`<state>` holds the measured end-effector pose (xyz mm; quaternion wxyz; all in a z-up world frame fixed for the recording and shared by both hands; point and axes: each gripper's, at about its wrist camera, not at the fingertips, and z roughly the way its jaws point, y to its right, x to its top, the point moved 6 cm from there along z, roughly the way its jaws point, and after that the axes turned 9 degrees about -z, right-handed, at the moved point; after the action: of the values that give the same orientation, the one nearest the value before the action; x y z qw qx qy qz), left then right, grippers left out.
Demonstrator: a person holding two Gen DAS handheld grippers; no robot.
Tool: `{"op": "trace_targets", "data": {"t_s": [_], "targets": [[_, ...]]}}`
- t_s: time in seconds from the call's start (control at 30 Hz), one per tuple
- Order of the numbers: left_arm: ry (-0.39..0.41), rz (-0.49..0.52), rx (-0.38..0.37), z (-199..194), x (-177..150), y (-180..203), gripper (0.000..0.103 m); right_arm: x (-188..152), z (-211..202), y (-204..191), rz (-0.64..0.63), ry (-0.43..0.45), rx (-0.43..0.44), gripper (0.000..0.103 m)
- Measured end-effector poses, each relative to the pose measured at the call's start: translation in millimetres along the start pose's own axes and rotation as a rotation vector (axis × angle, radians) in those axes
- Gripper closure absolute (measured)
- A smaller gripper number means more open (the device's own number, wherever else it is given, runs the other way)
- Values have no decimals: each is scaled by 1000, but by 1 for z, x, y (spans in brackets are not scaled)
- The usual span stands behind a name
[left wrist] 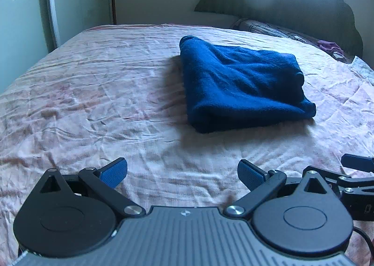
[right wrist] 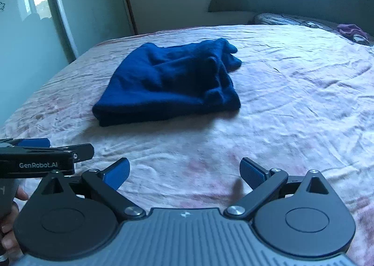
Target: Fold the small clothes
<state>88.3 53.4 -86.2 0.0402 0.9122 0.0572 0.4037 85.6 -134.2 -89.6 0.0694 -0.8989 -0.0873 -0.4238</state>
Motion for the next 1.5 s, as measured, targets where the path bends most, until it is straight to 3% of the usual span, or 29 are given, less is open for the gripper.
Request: {"op": "trace_targets", "data": {"t_s": [1.2, 1.33, 1.5], "targets": [[19, 16, 15, 5, -16, -3, 0, -19, 4, -7, -70, 13, -39, 0], [49, -15, -13, -6, -12, -5, 1, -15, -4, -7, -46, 35, -44, 0], [0, -82, -46, -13, -7, -6, 1, -2, -21, -6, 18, 80, -32, 0]]}}
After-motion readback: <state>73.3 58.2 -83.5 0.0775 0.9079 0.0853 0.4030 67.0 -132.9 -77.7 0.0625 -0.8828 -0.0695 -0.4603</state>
